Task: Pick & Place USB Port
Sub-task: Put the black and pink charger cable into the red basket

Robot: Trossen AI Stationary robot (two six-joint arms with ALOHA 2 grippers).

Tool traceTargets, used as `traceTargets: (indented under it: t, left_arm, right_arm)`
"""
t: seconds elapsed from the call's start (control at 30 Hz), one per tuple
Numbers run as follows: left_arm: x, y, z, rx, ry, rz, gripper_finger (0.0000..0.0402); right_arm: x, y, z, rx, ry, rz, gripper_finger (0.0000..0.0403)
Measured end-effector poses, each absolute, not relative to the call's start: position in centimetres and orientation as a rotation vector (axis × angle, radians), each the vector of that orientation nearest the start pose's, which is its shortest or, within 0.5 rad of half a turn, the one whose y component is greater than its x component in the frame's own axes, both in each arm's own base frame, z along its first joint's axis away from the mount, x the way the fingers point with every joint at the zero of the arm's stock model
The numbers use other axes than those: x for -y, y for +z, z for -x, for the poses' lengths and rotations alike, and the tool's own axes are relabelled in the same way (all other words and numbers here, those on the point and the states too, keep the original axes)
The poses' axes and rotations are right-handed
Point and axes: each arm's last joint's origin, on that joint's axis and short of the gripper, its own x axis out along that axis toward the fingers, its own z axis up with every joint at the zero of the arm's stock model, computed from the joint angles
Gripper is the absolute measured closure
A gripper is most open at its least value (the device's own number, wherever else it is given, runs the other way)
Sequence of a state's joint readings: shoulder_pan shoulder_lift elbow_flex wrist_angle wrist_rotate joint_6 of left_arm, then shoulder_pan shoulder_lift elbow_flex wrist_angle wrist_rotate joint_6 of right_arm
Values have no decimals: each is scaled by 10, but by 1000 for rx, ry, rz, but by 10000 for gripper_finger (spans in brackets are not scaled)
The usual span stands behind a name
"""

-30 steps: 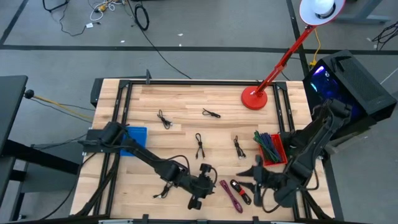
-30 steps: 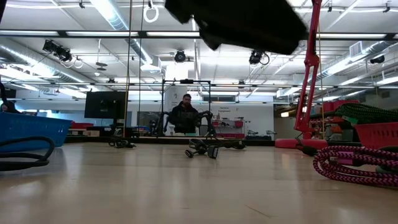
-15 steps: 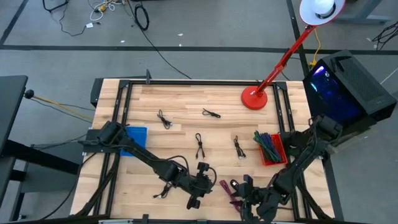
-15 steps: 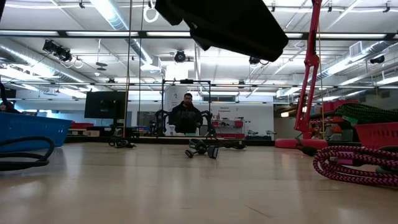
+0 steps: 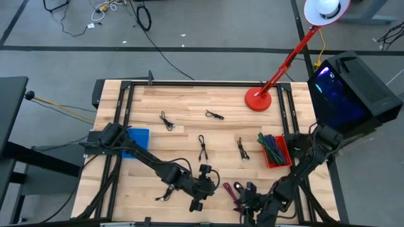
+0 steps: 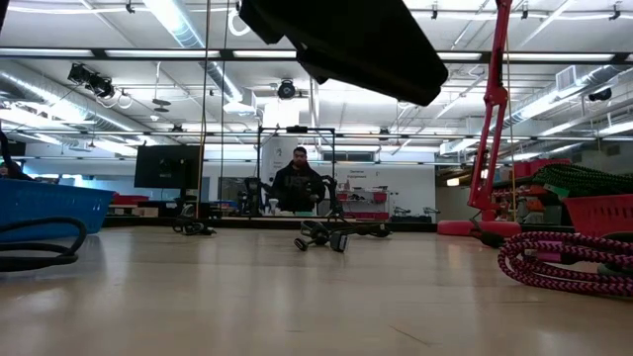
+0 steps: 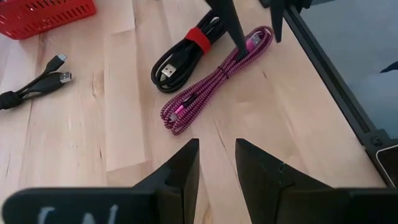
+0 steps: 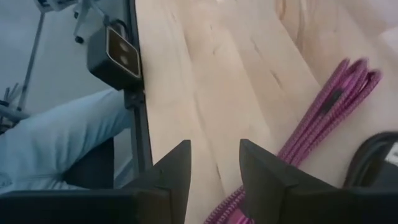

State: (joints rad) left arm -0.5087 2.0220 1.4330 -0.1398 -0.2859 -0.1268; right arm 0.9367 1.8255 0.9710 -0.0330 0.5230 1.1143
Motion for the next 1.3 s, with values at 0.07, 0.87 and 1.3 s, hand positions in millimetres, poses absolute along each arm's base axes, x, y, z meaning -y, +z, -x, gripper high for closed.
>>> traceTargets:
  t: [0.07,0.87,1.3]
  left_arm:
    - [209,191,-391,-683,-168,-160,291]
    - [209,191,-392,-682,-167,-160,291]
    - [209,191,-391,-683,-167,-159,291]
  right_arm:
    - [-275,137,-220,-779,-29,-474,266]
    - [-264,124,-225,-854,-127,-480,266]
    - [-265,107,-232,-871,-135,-473,266]
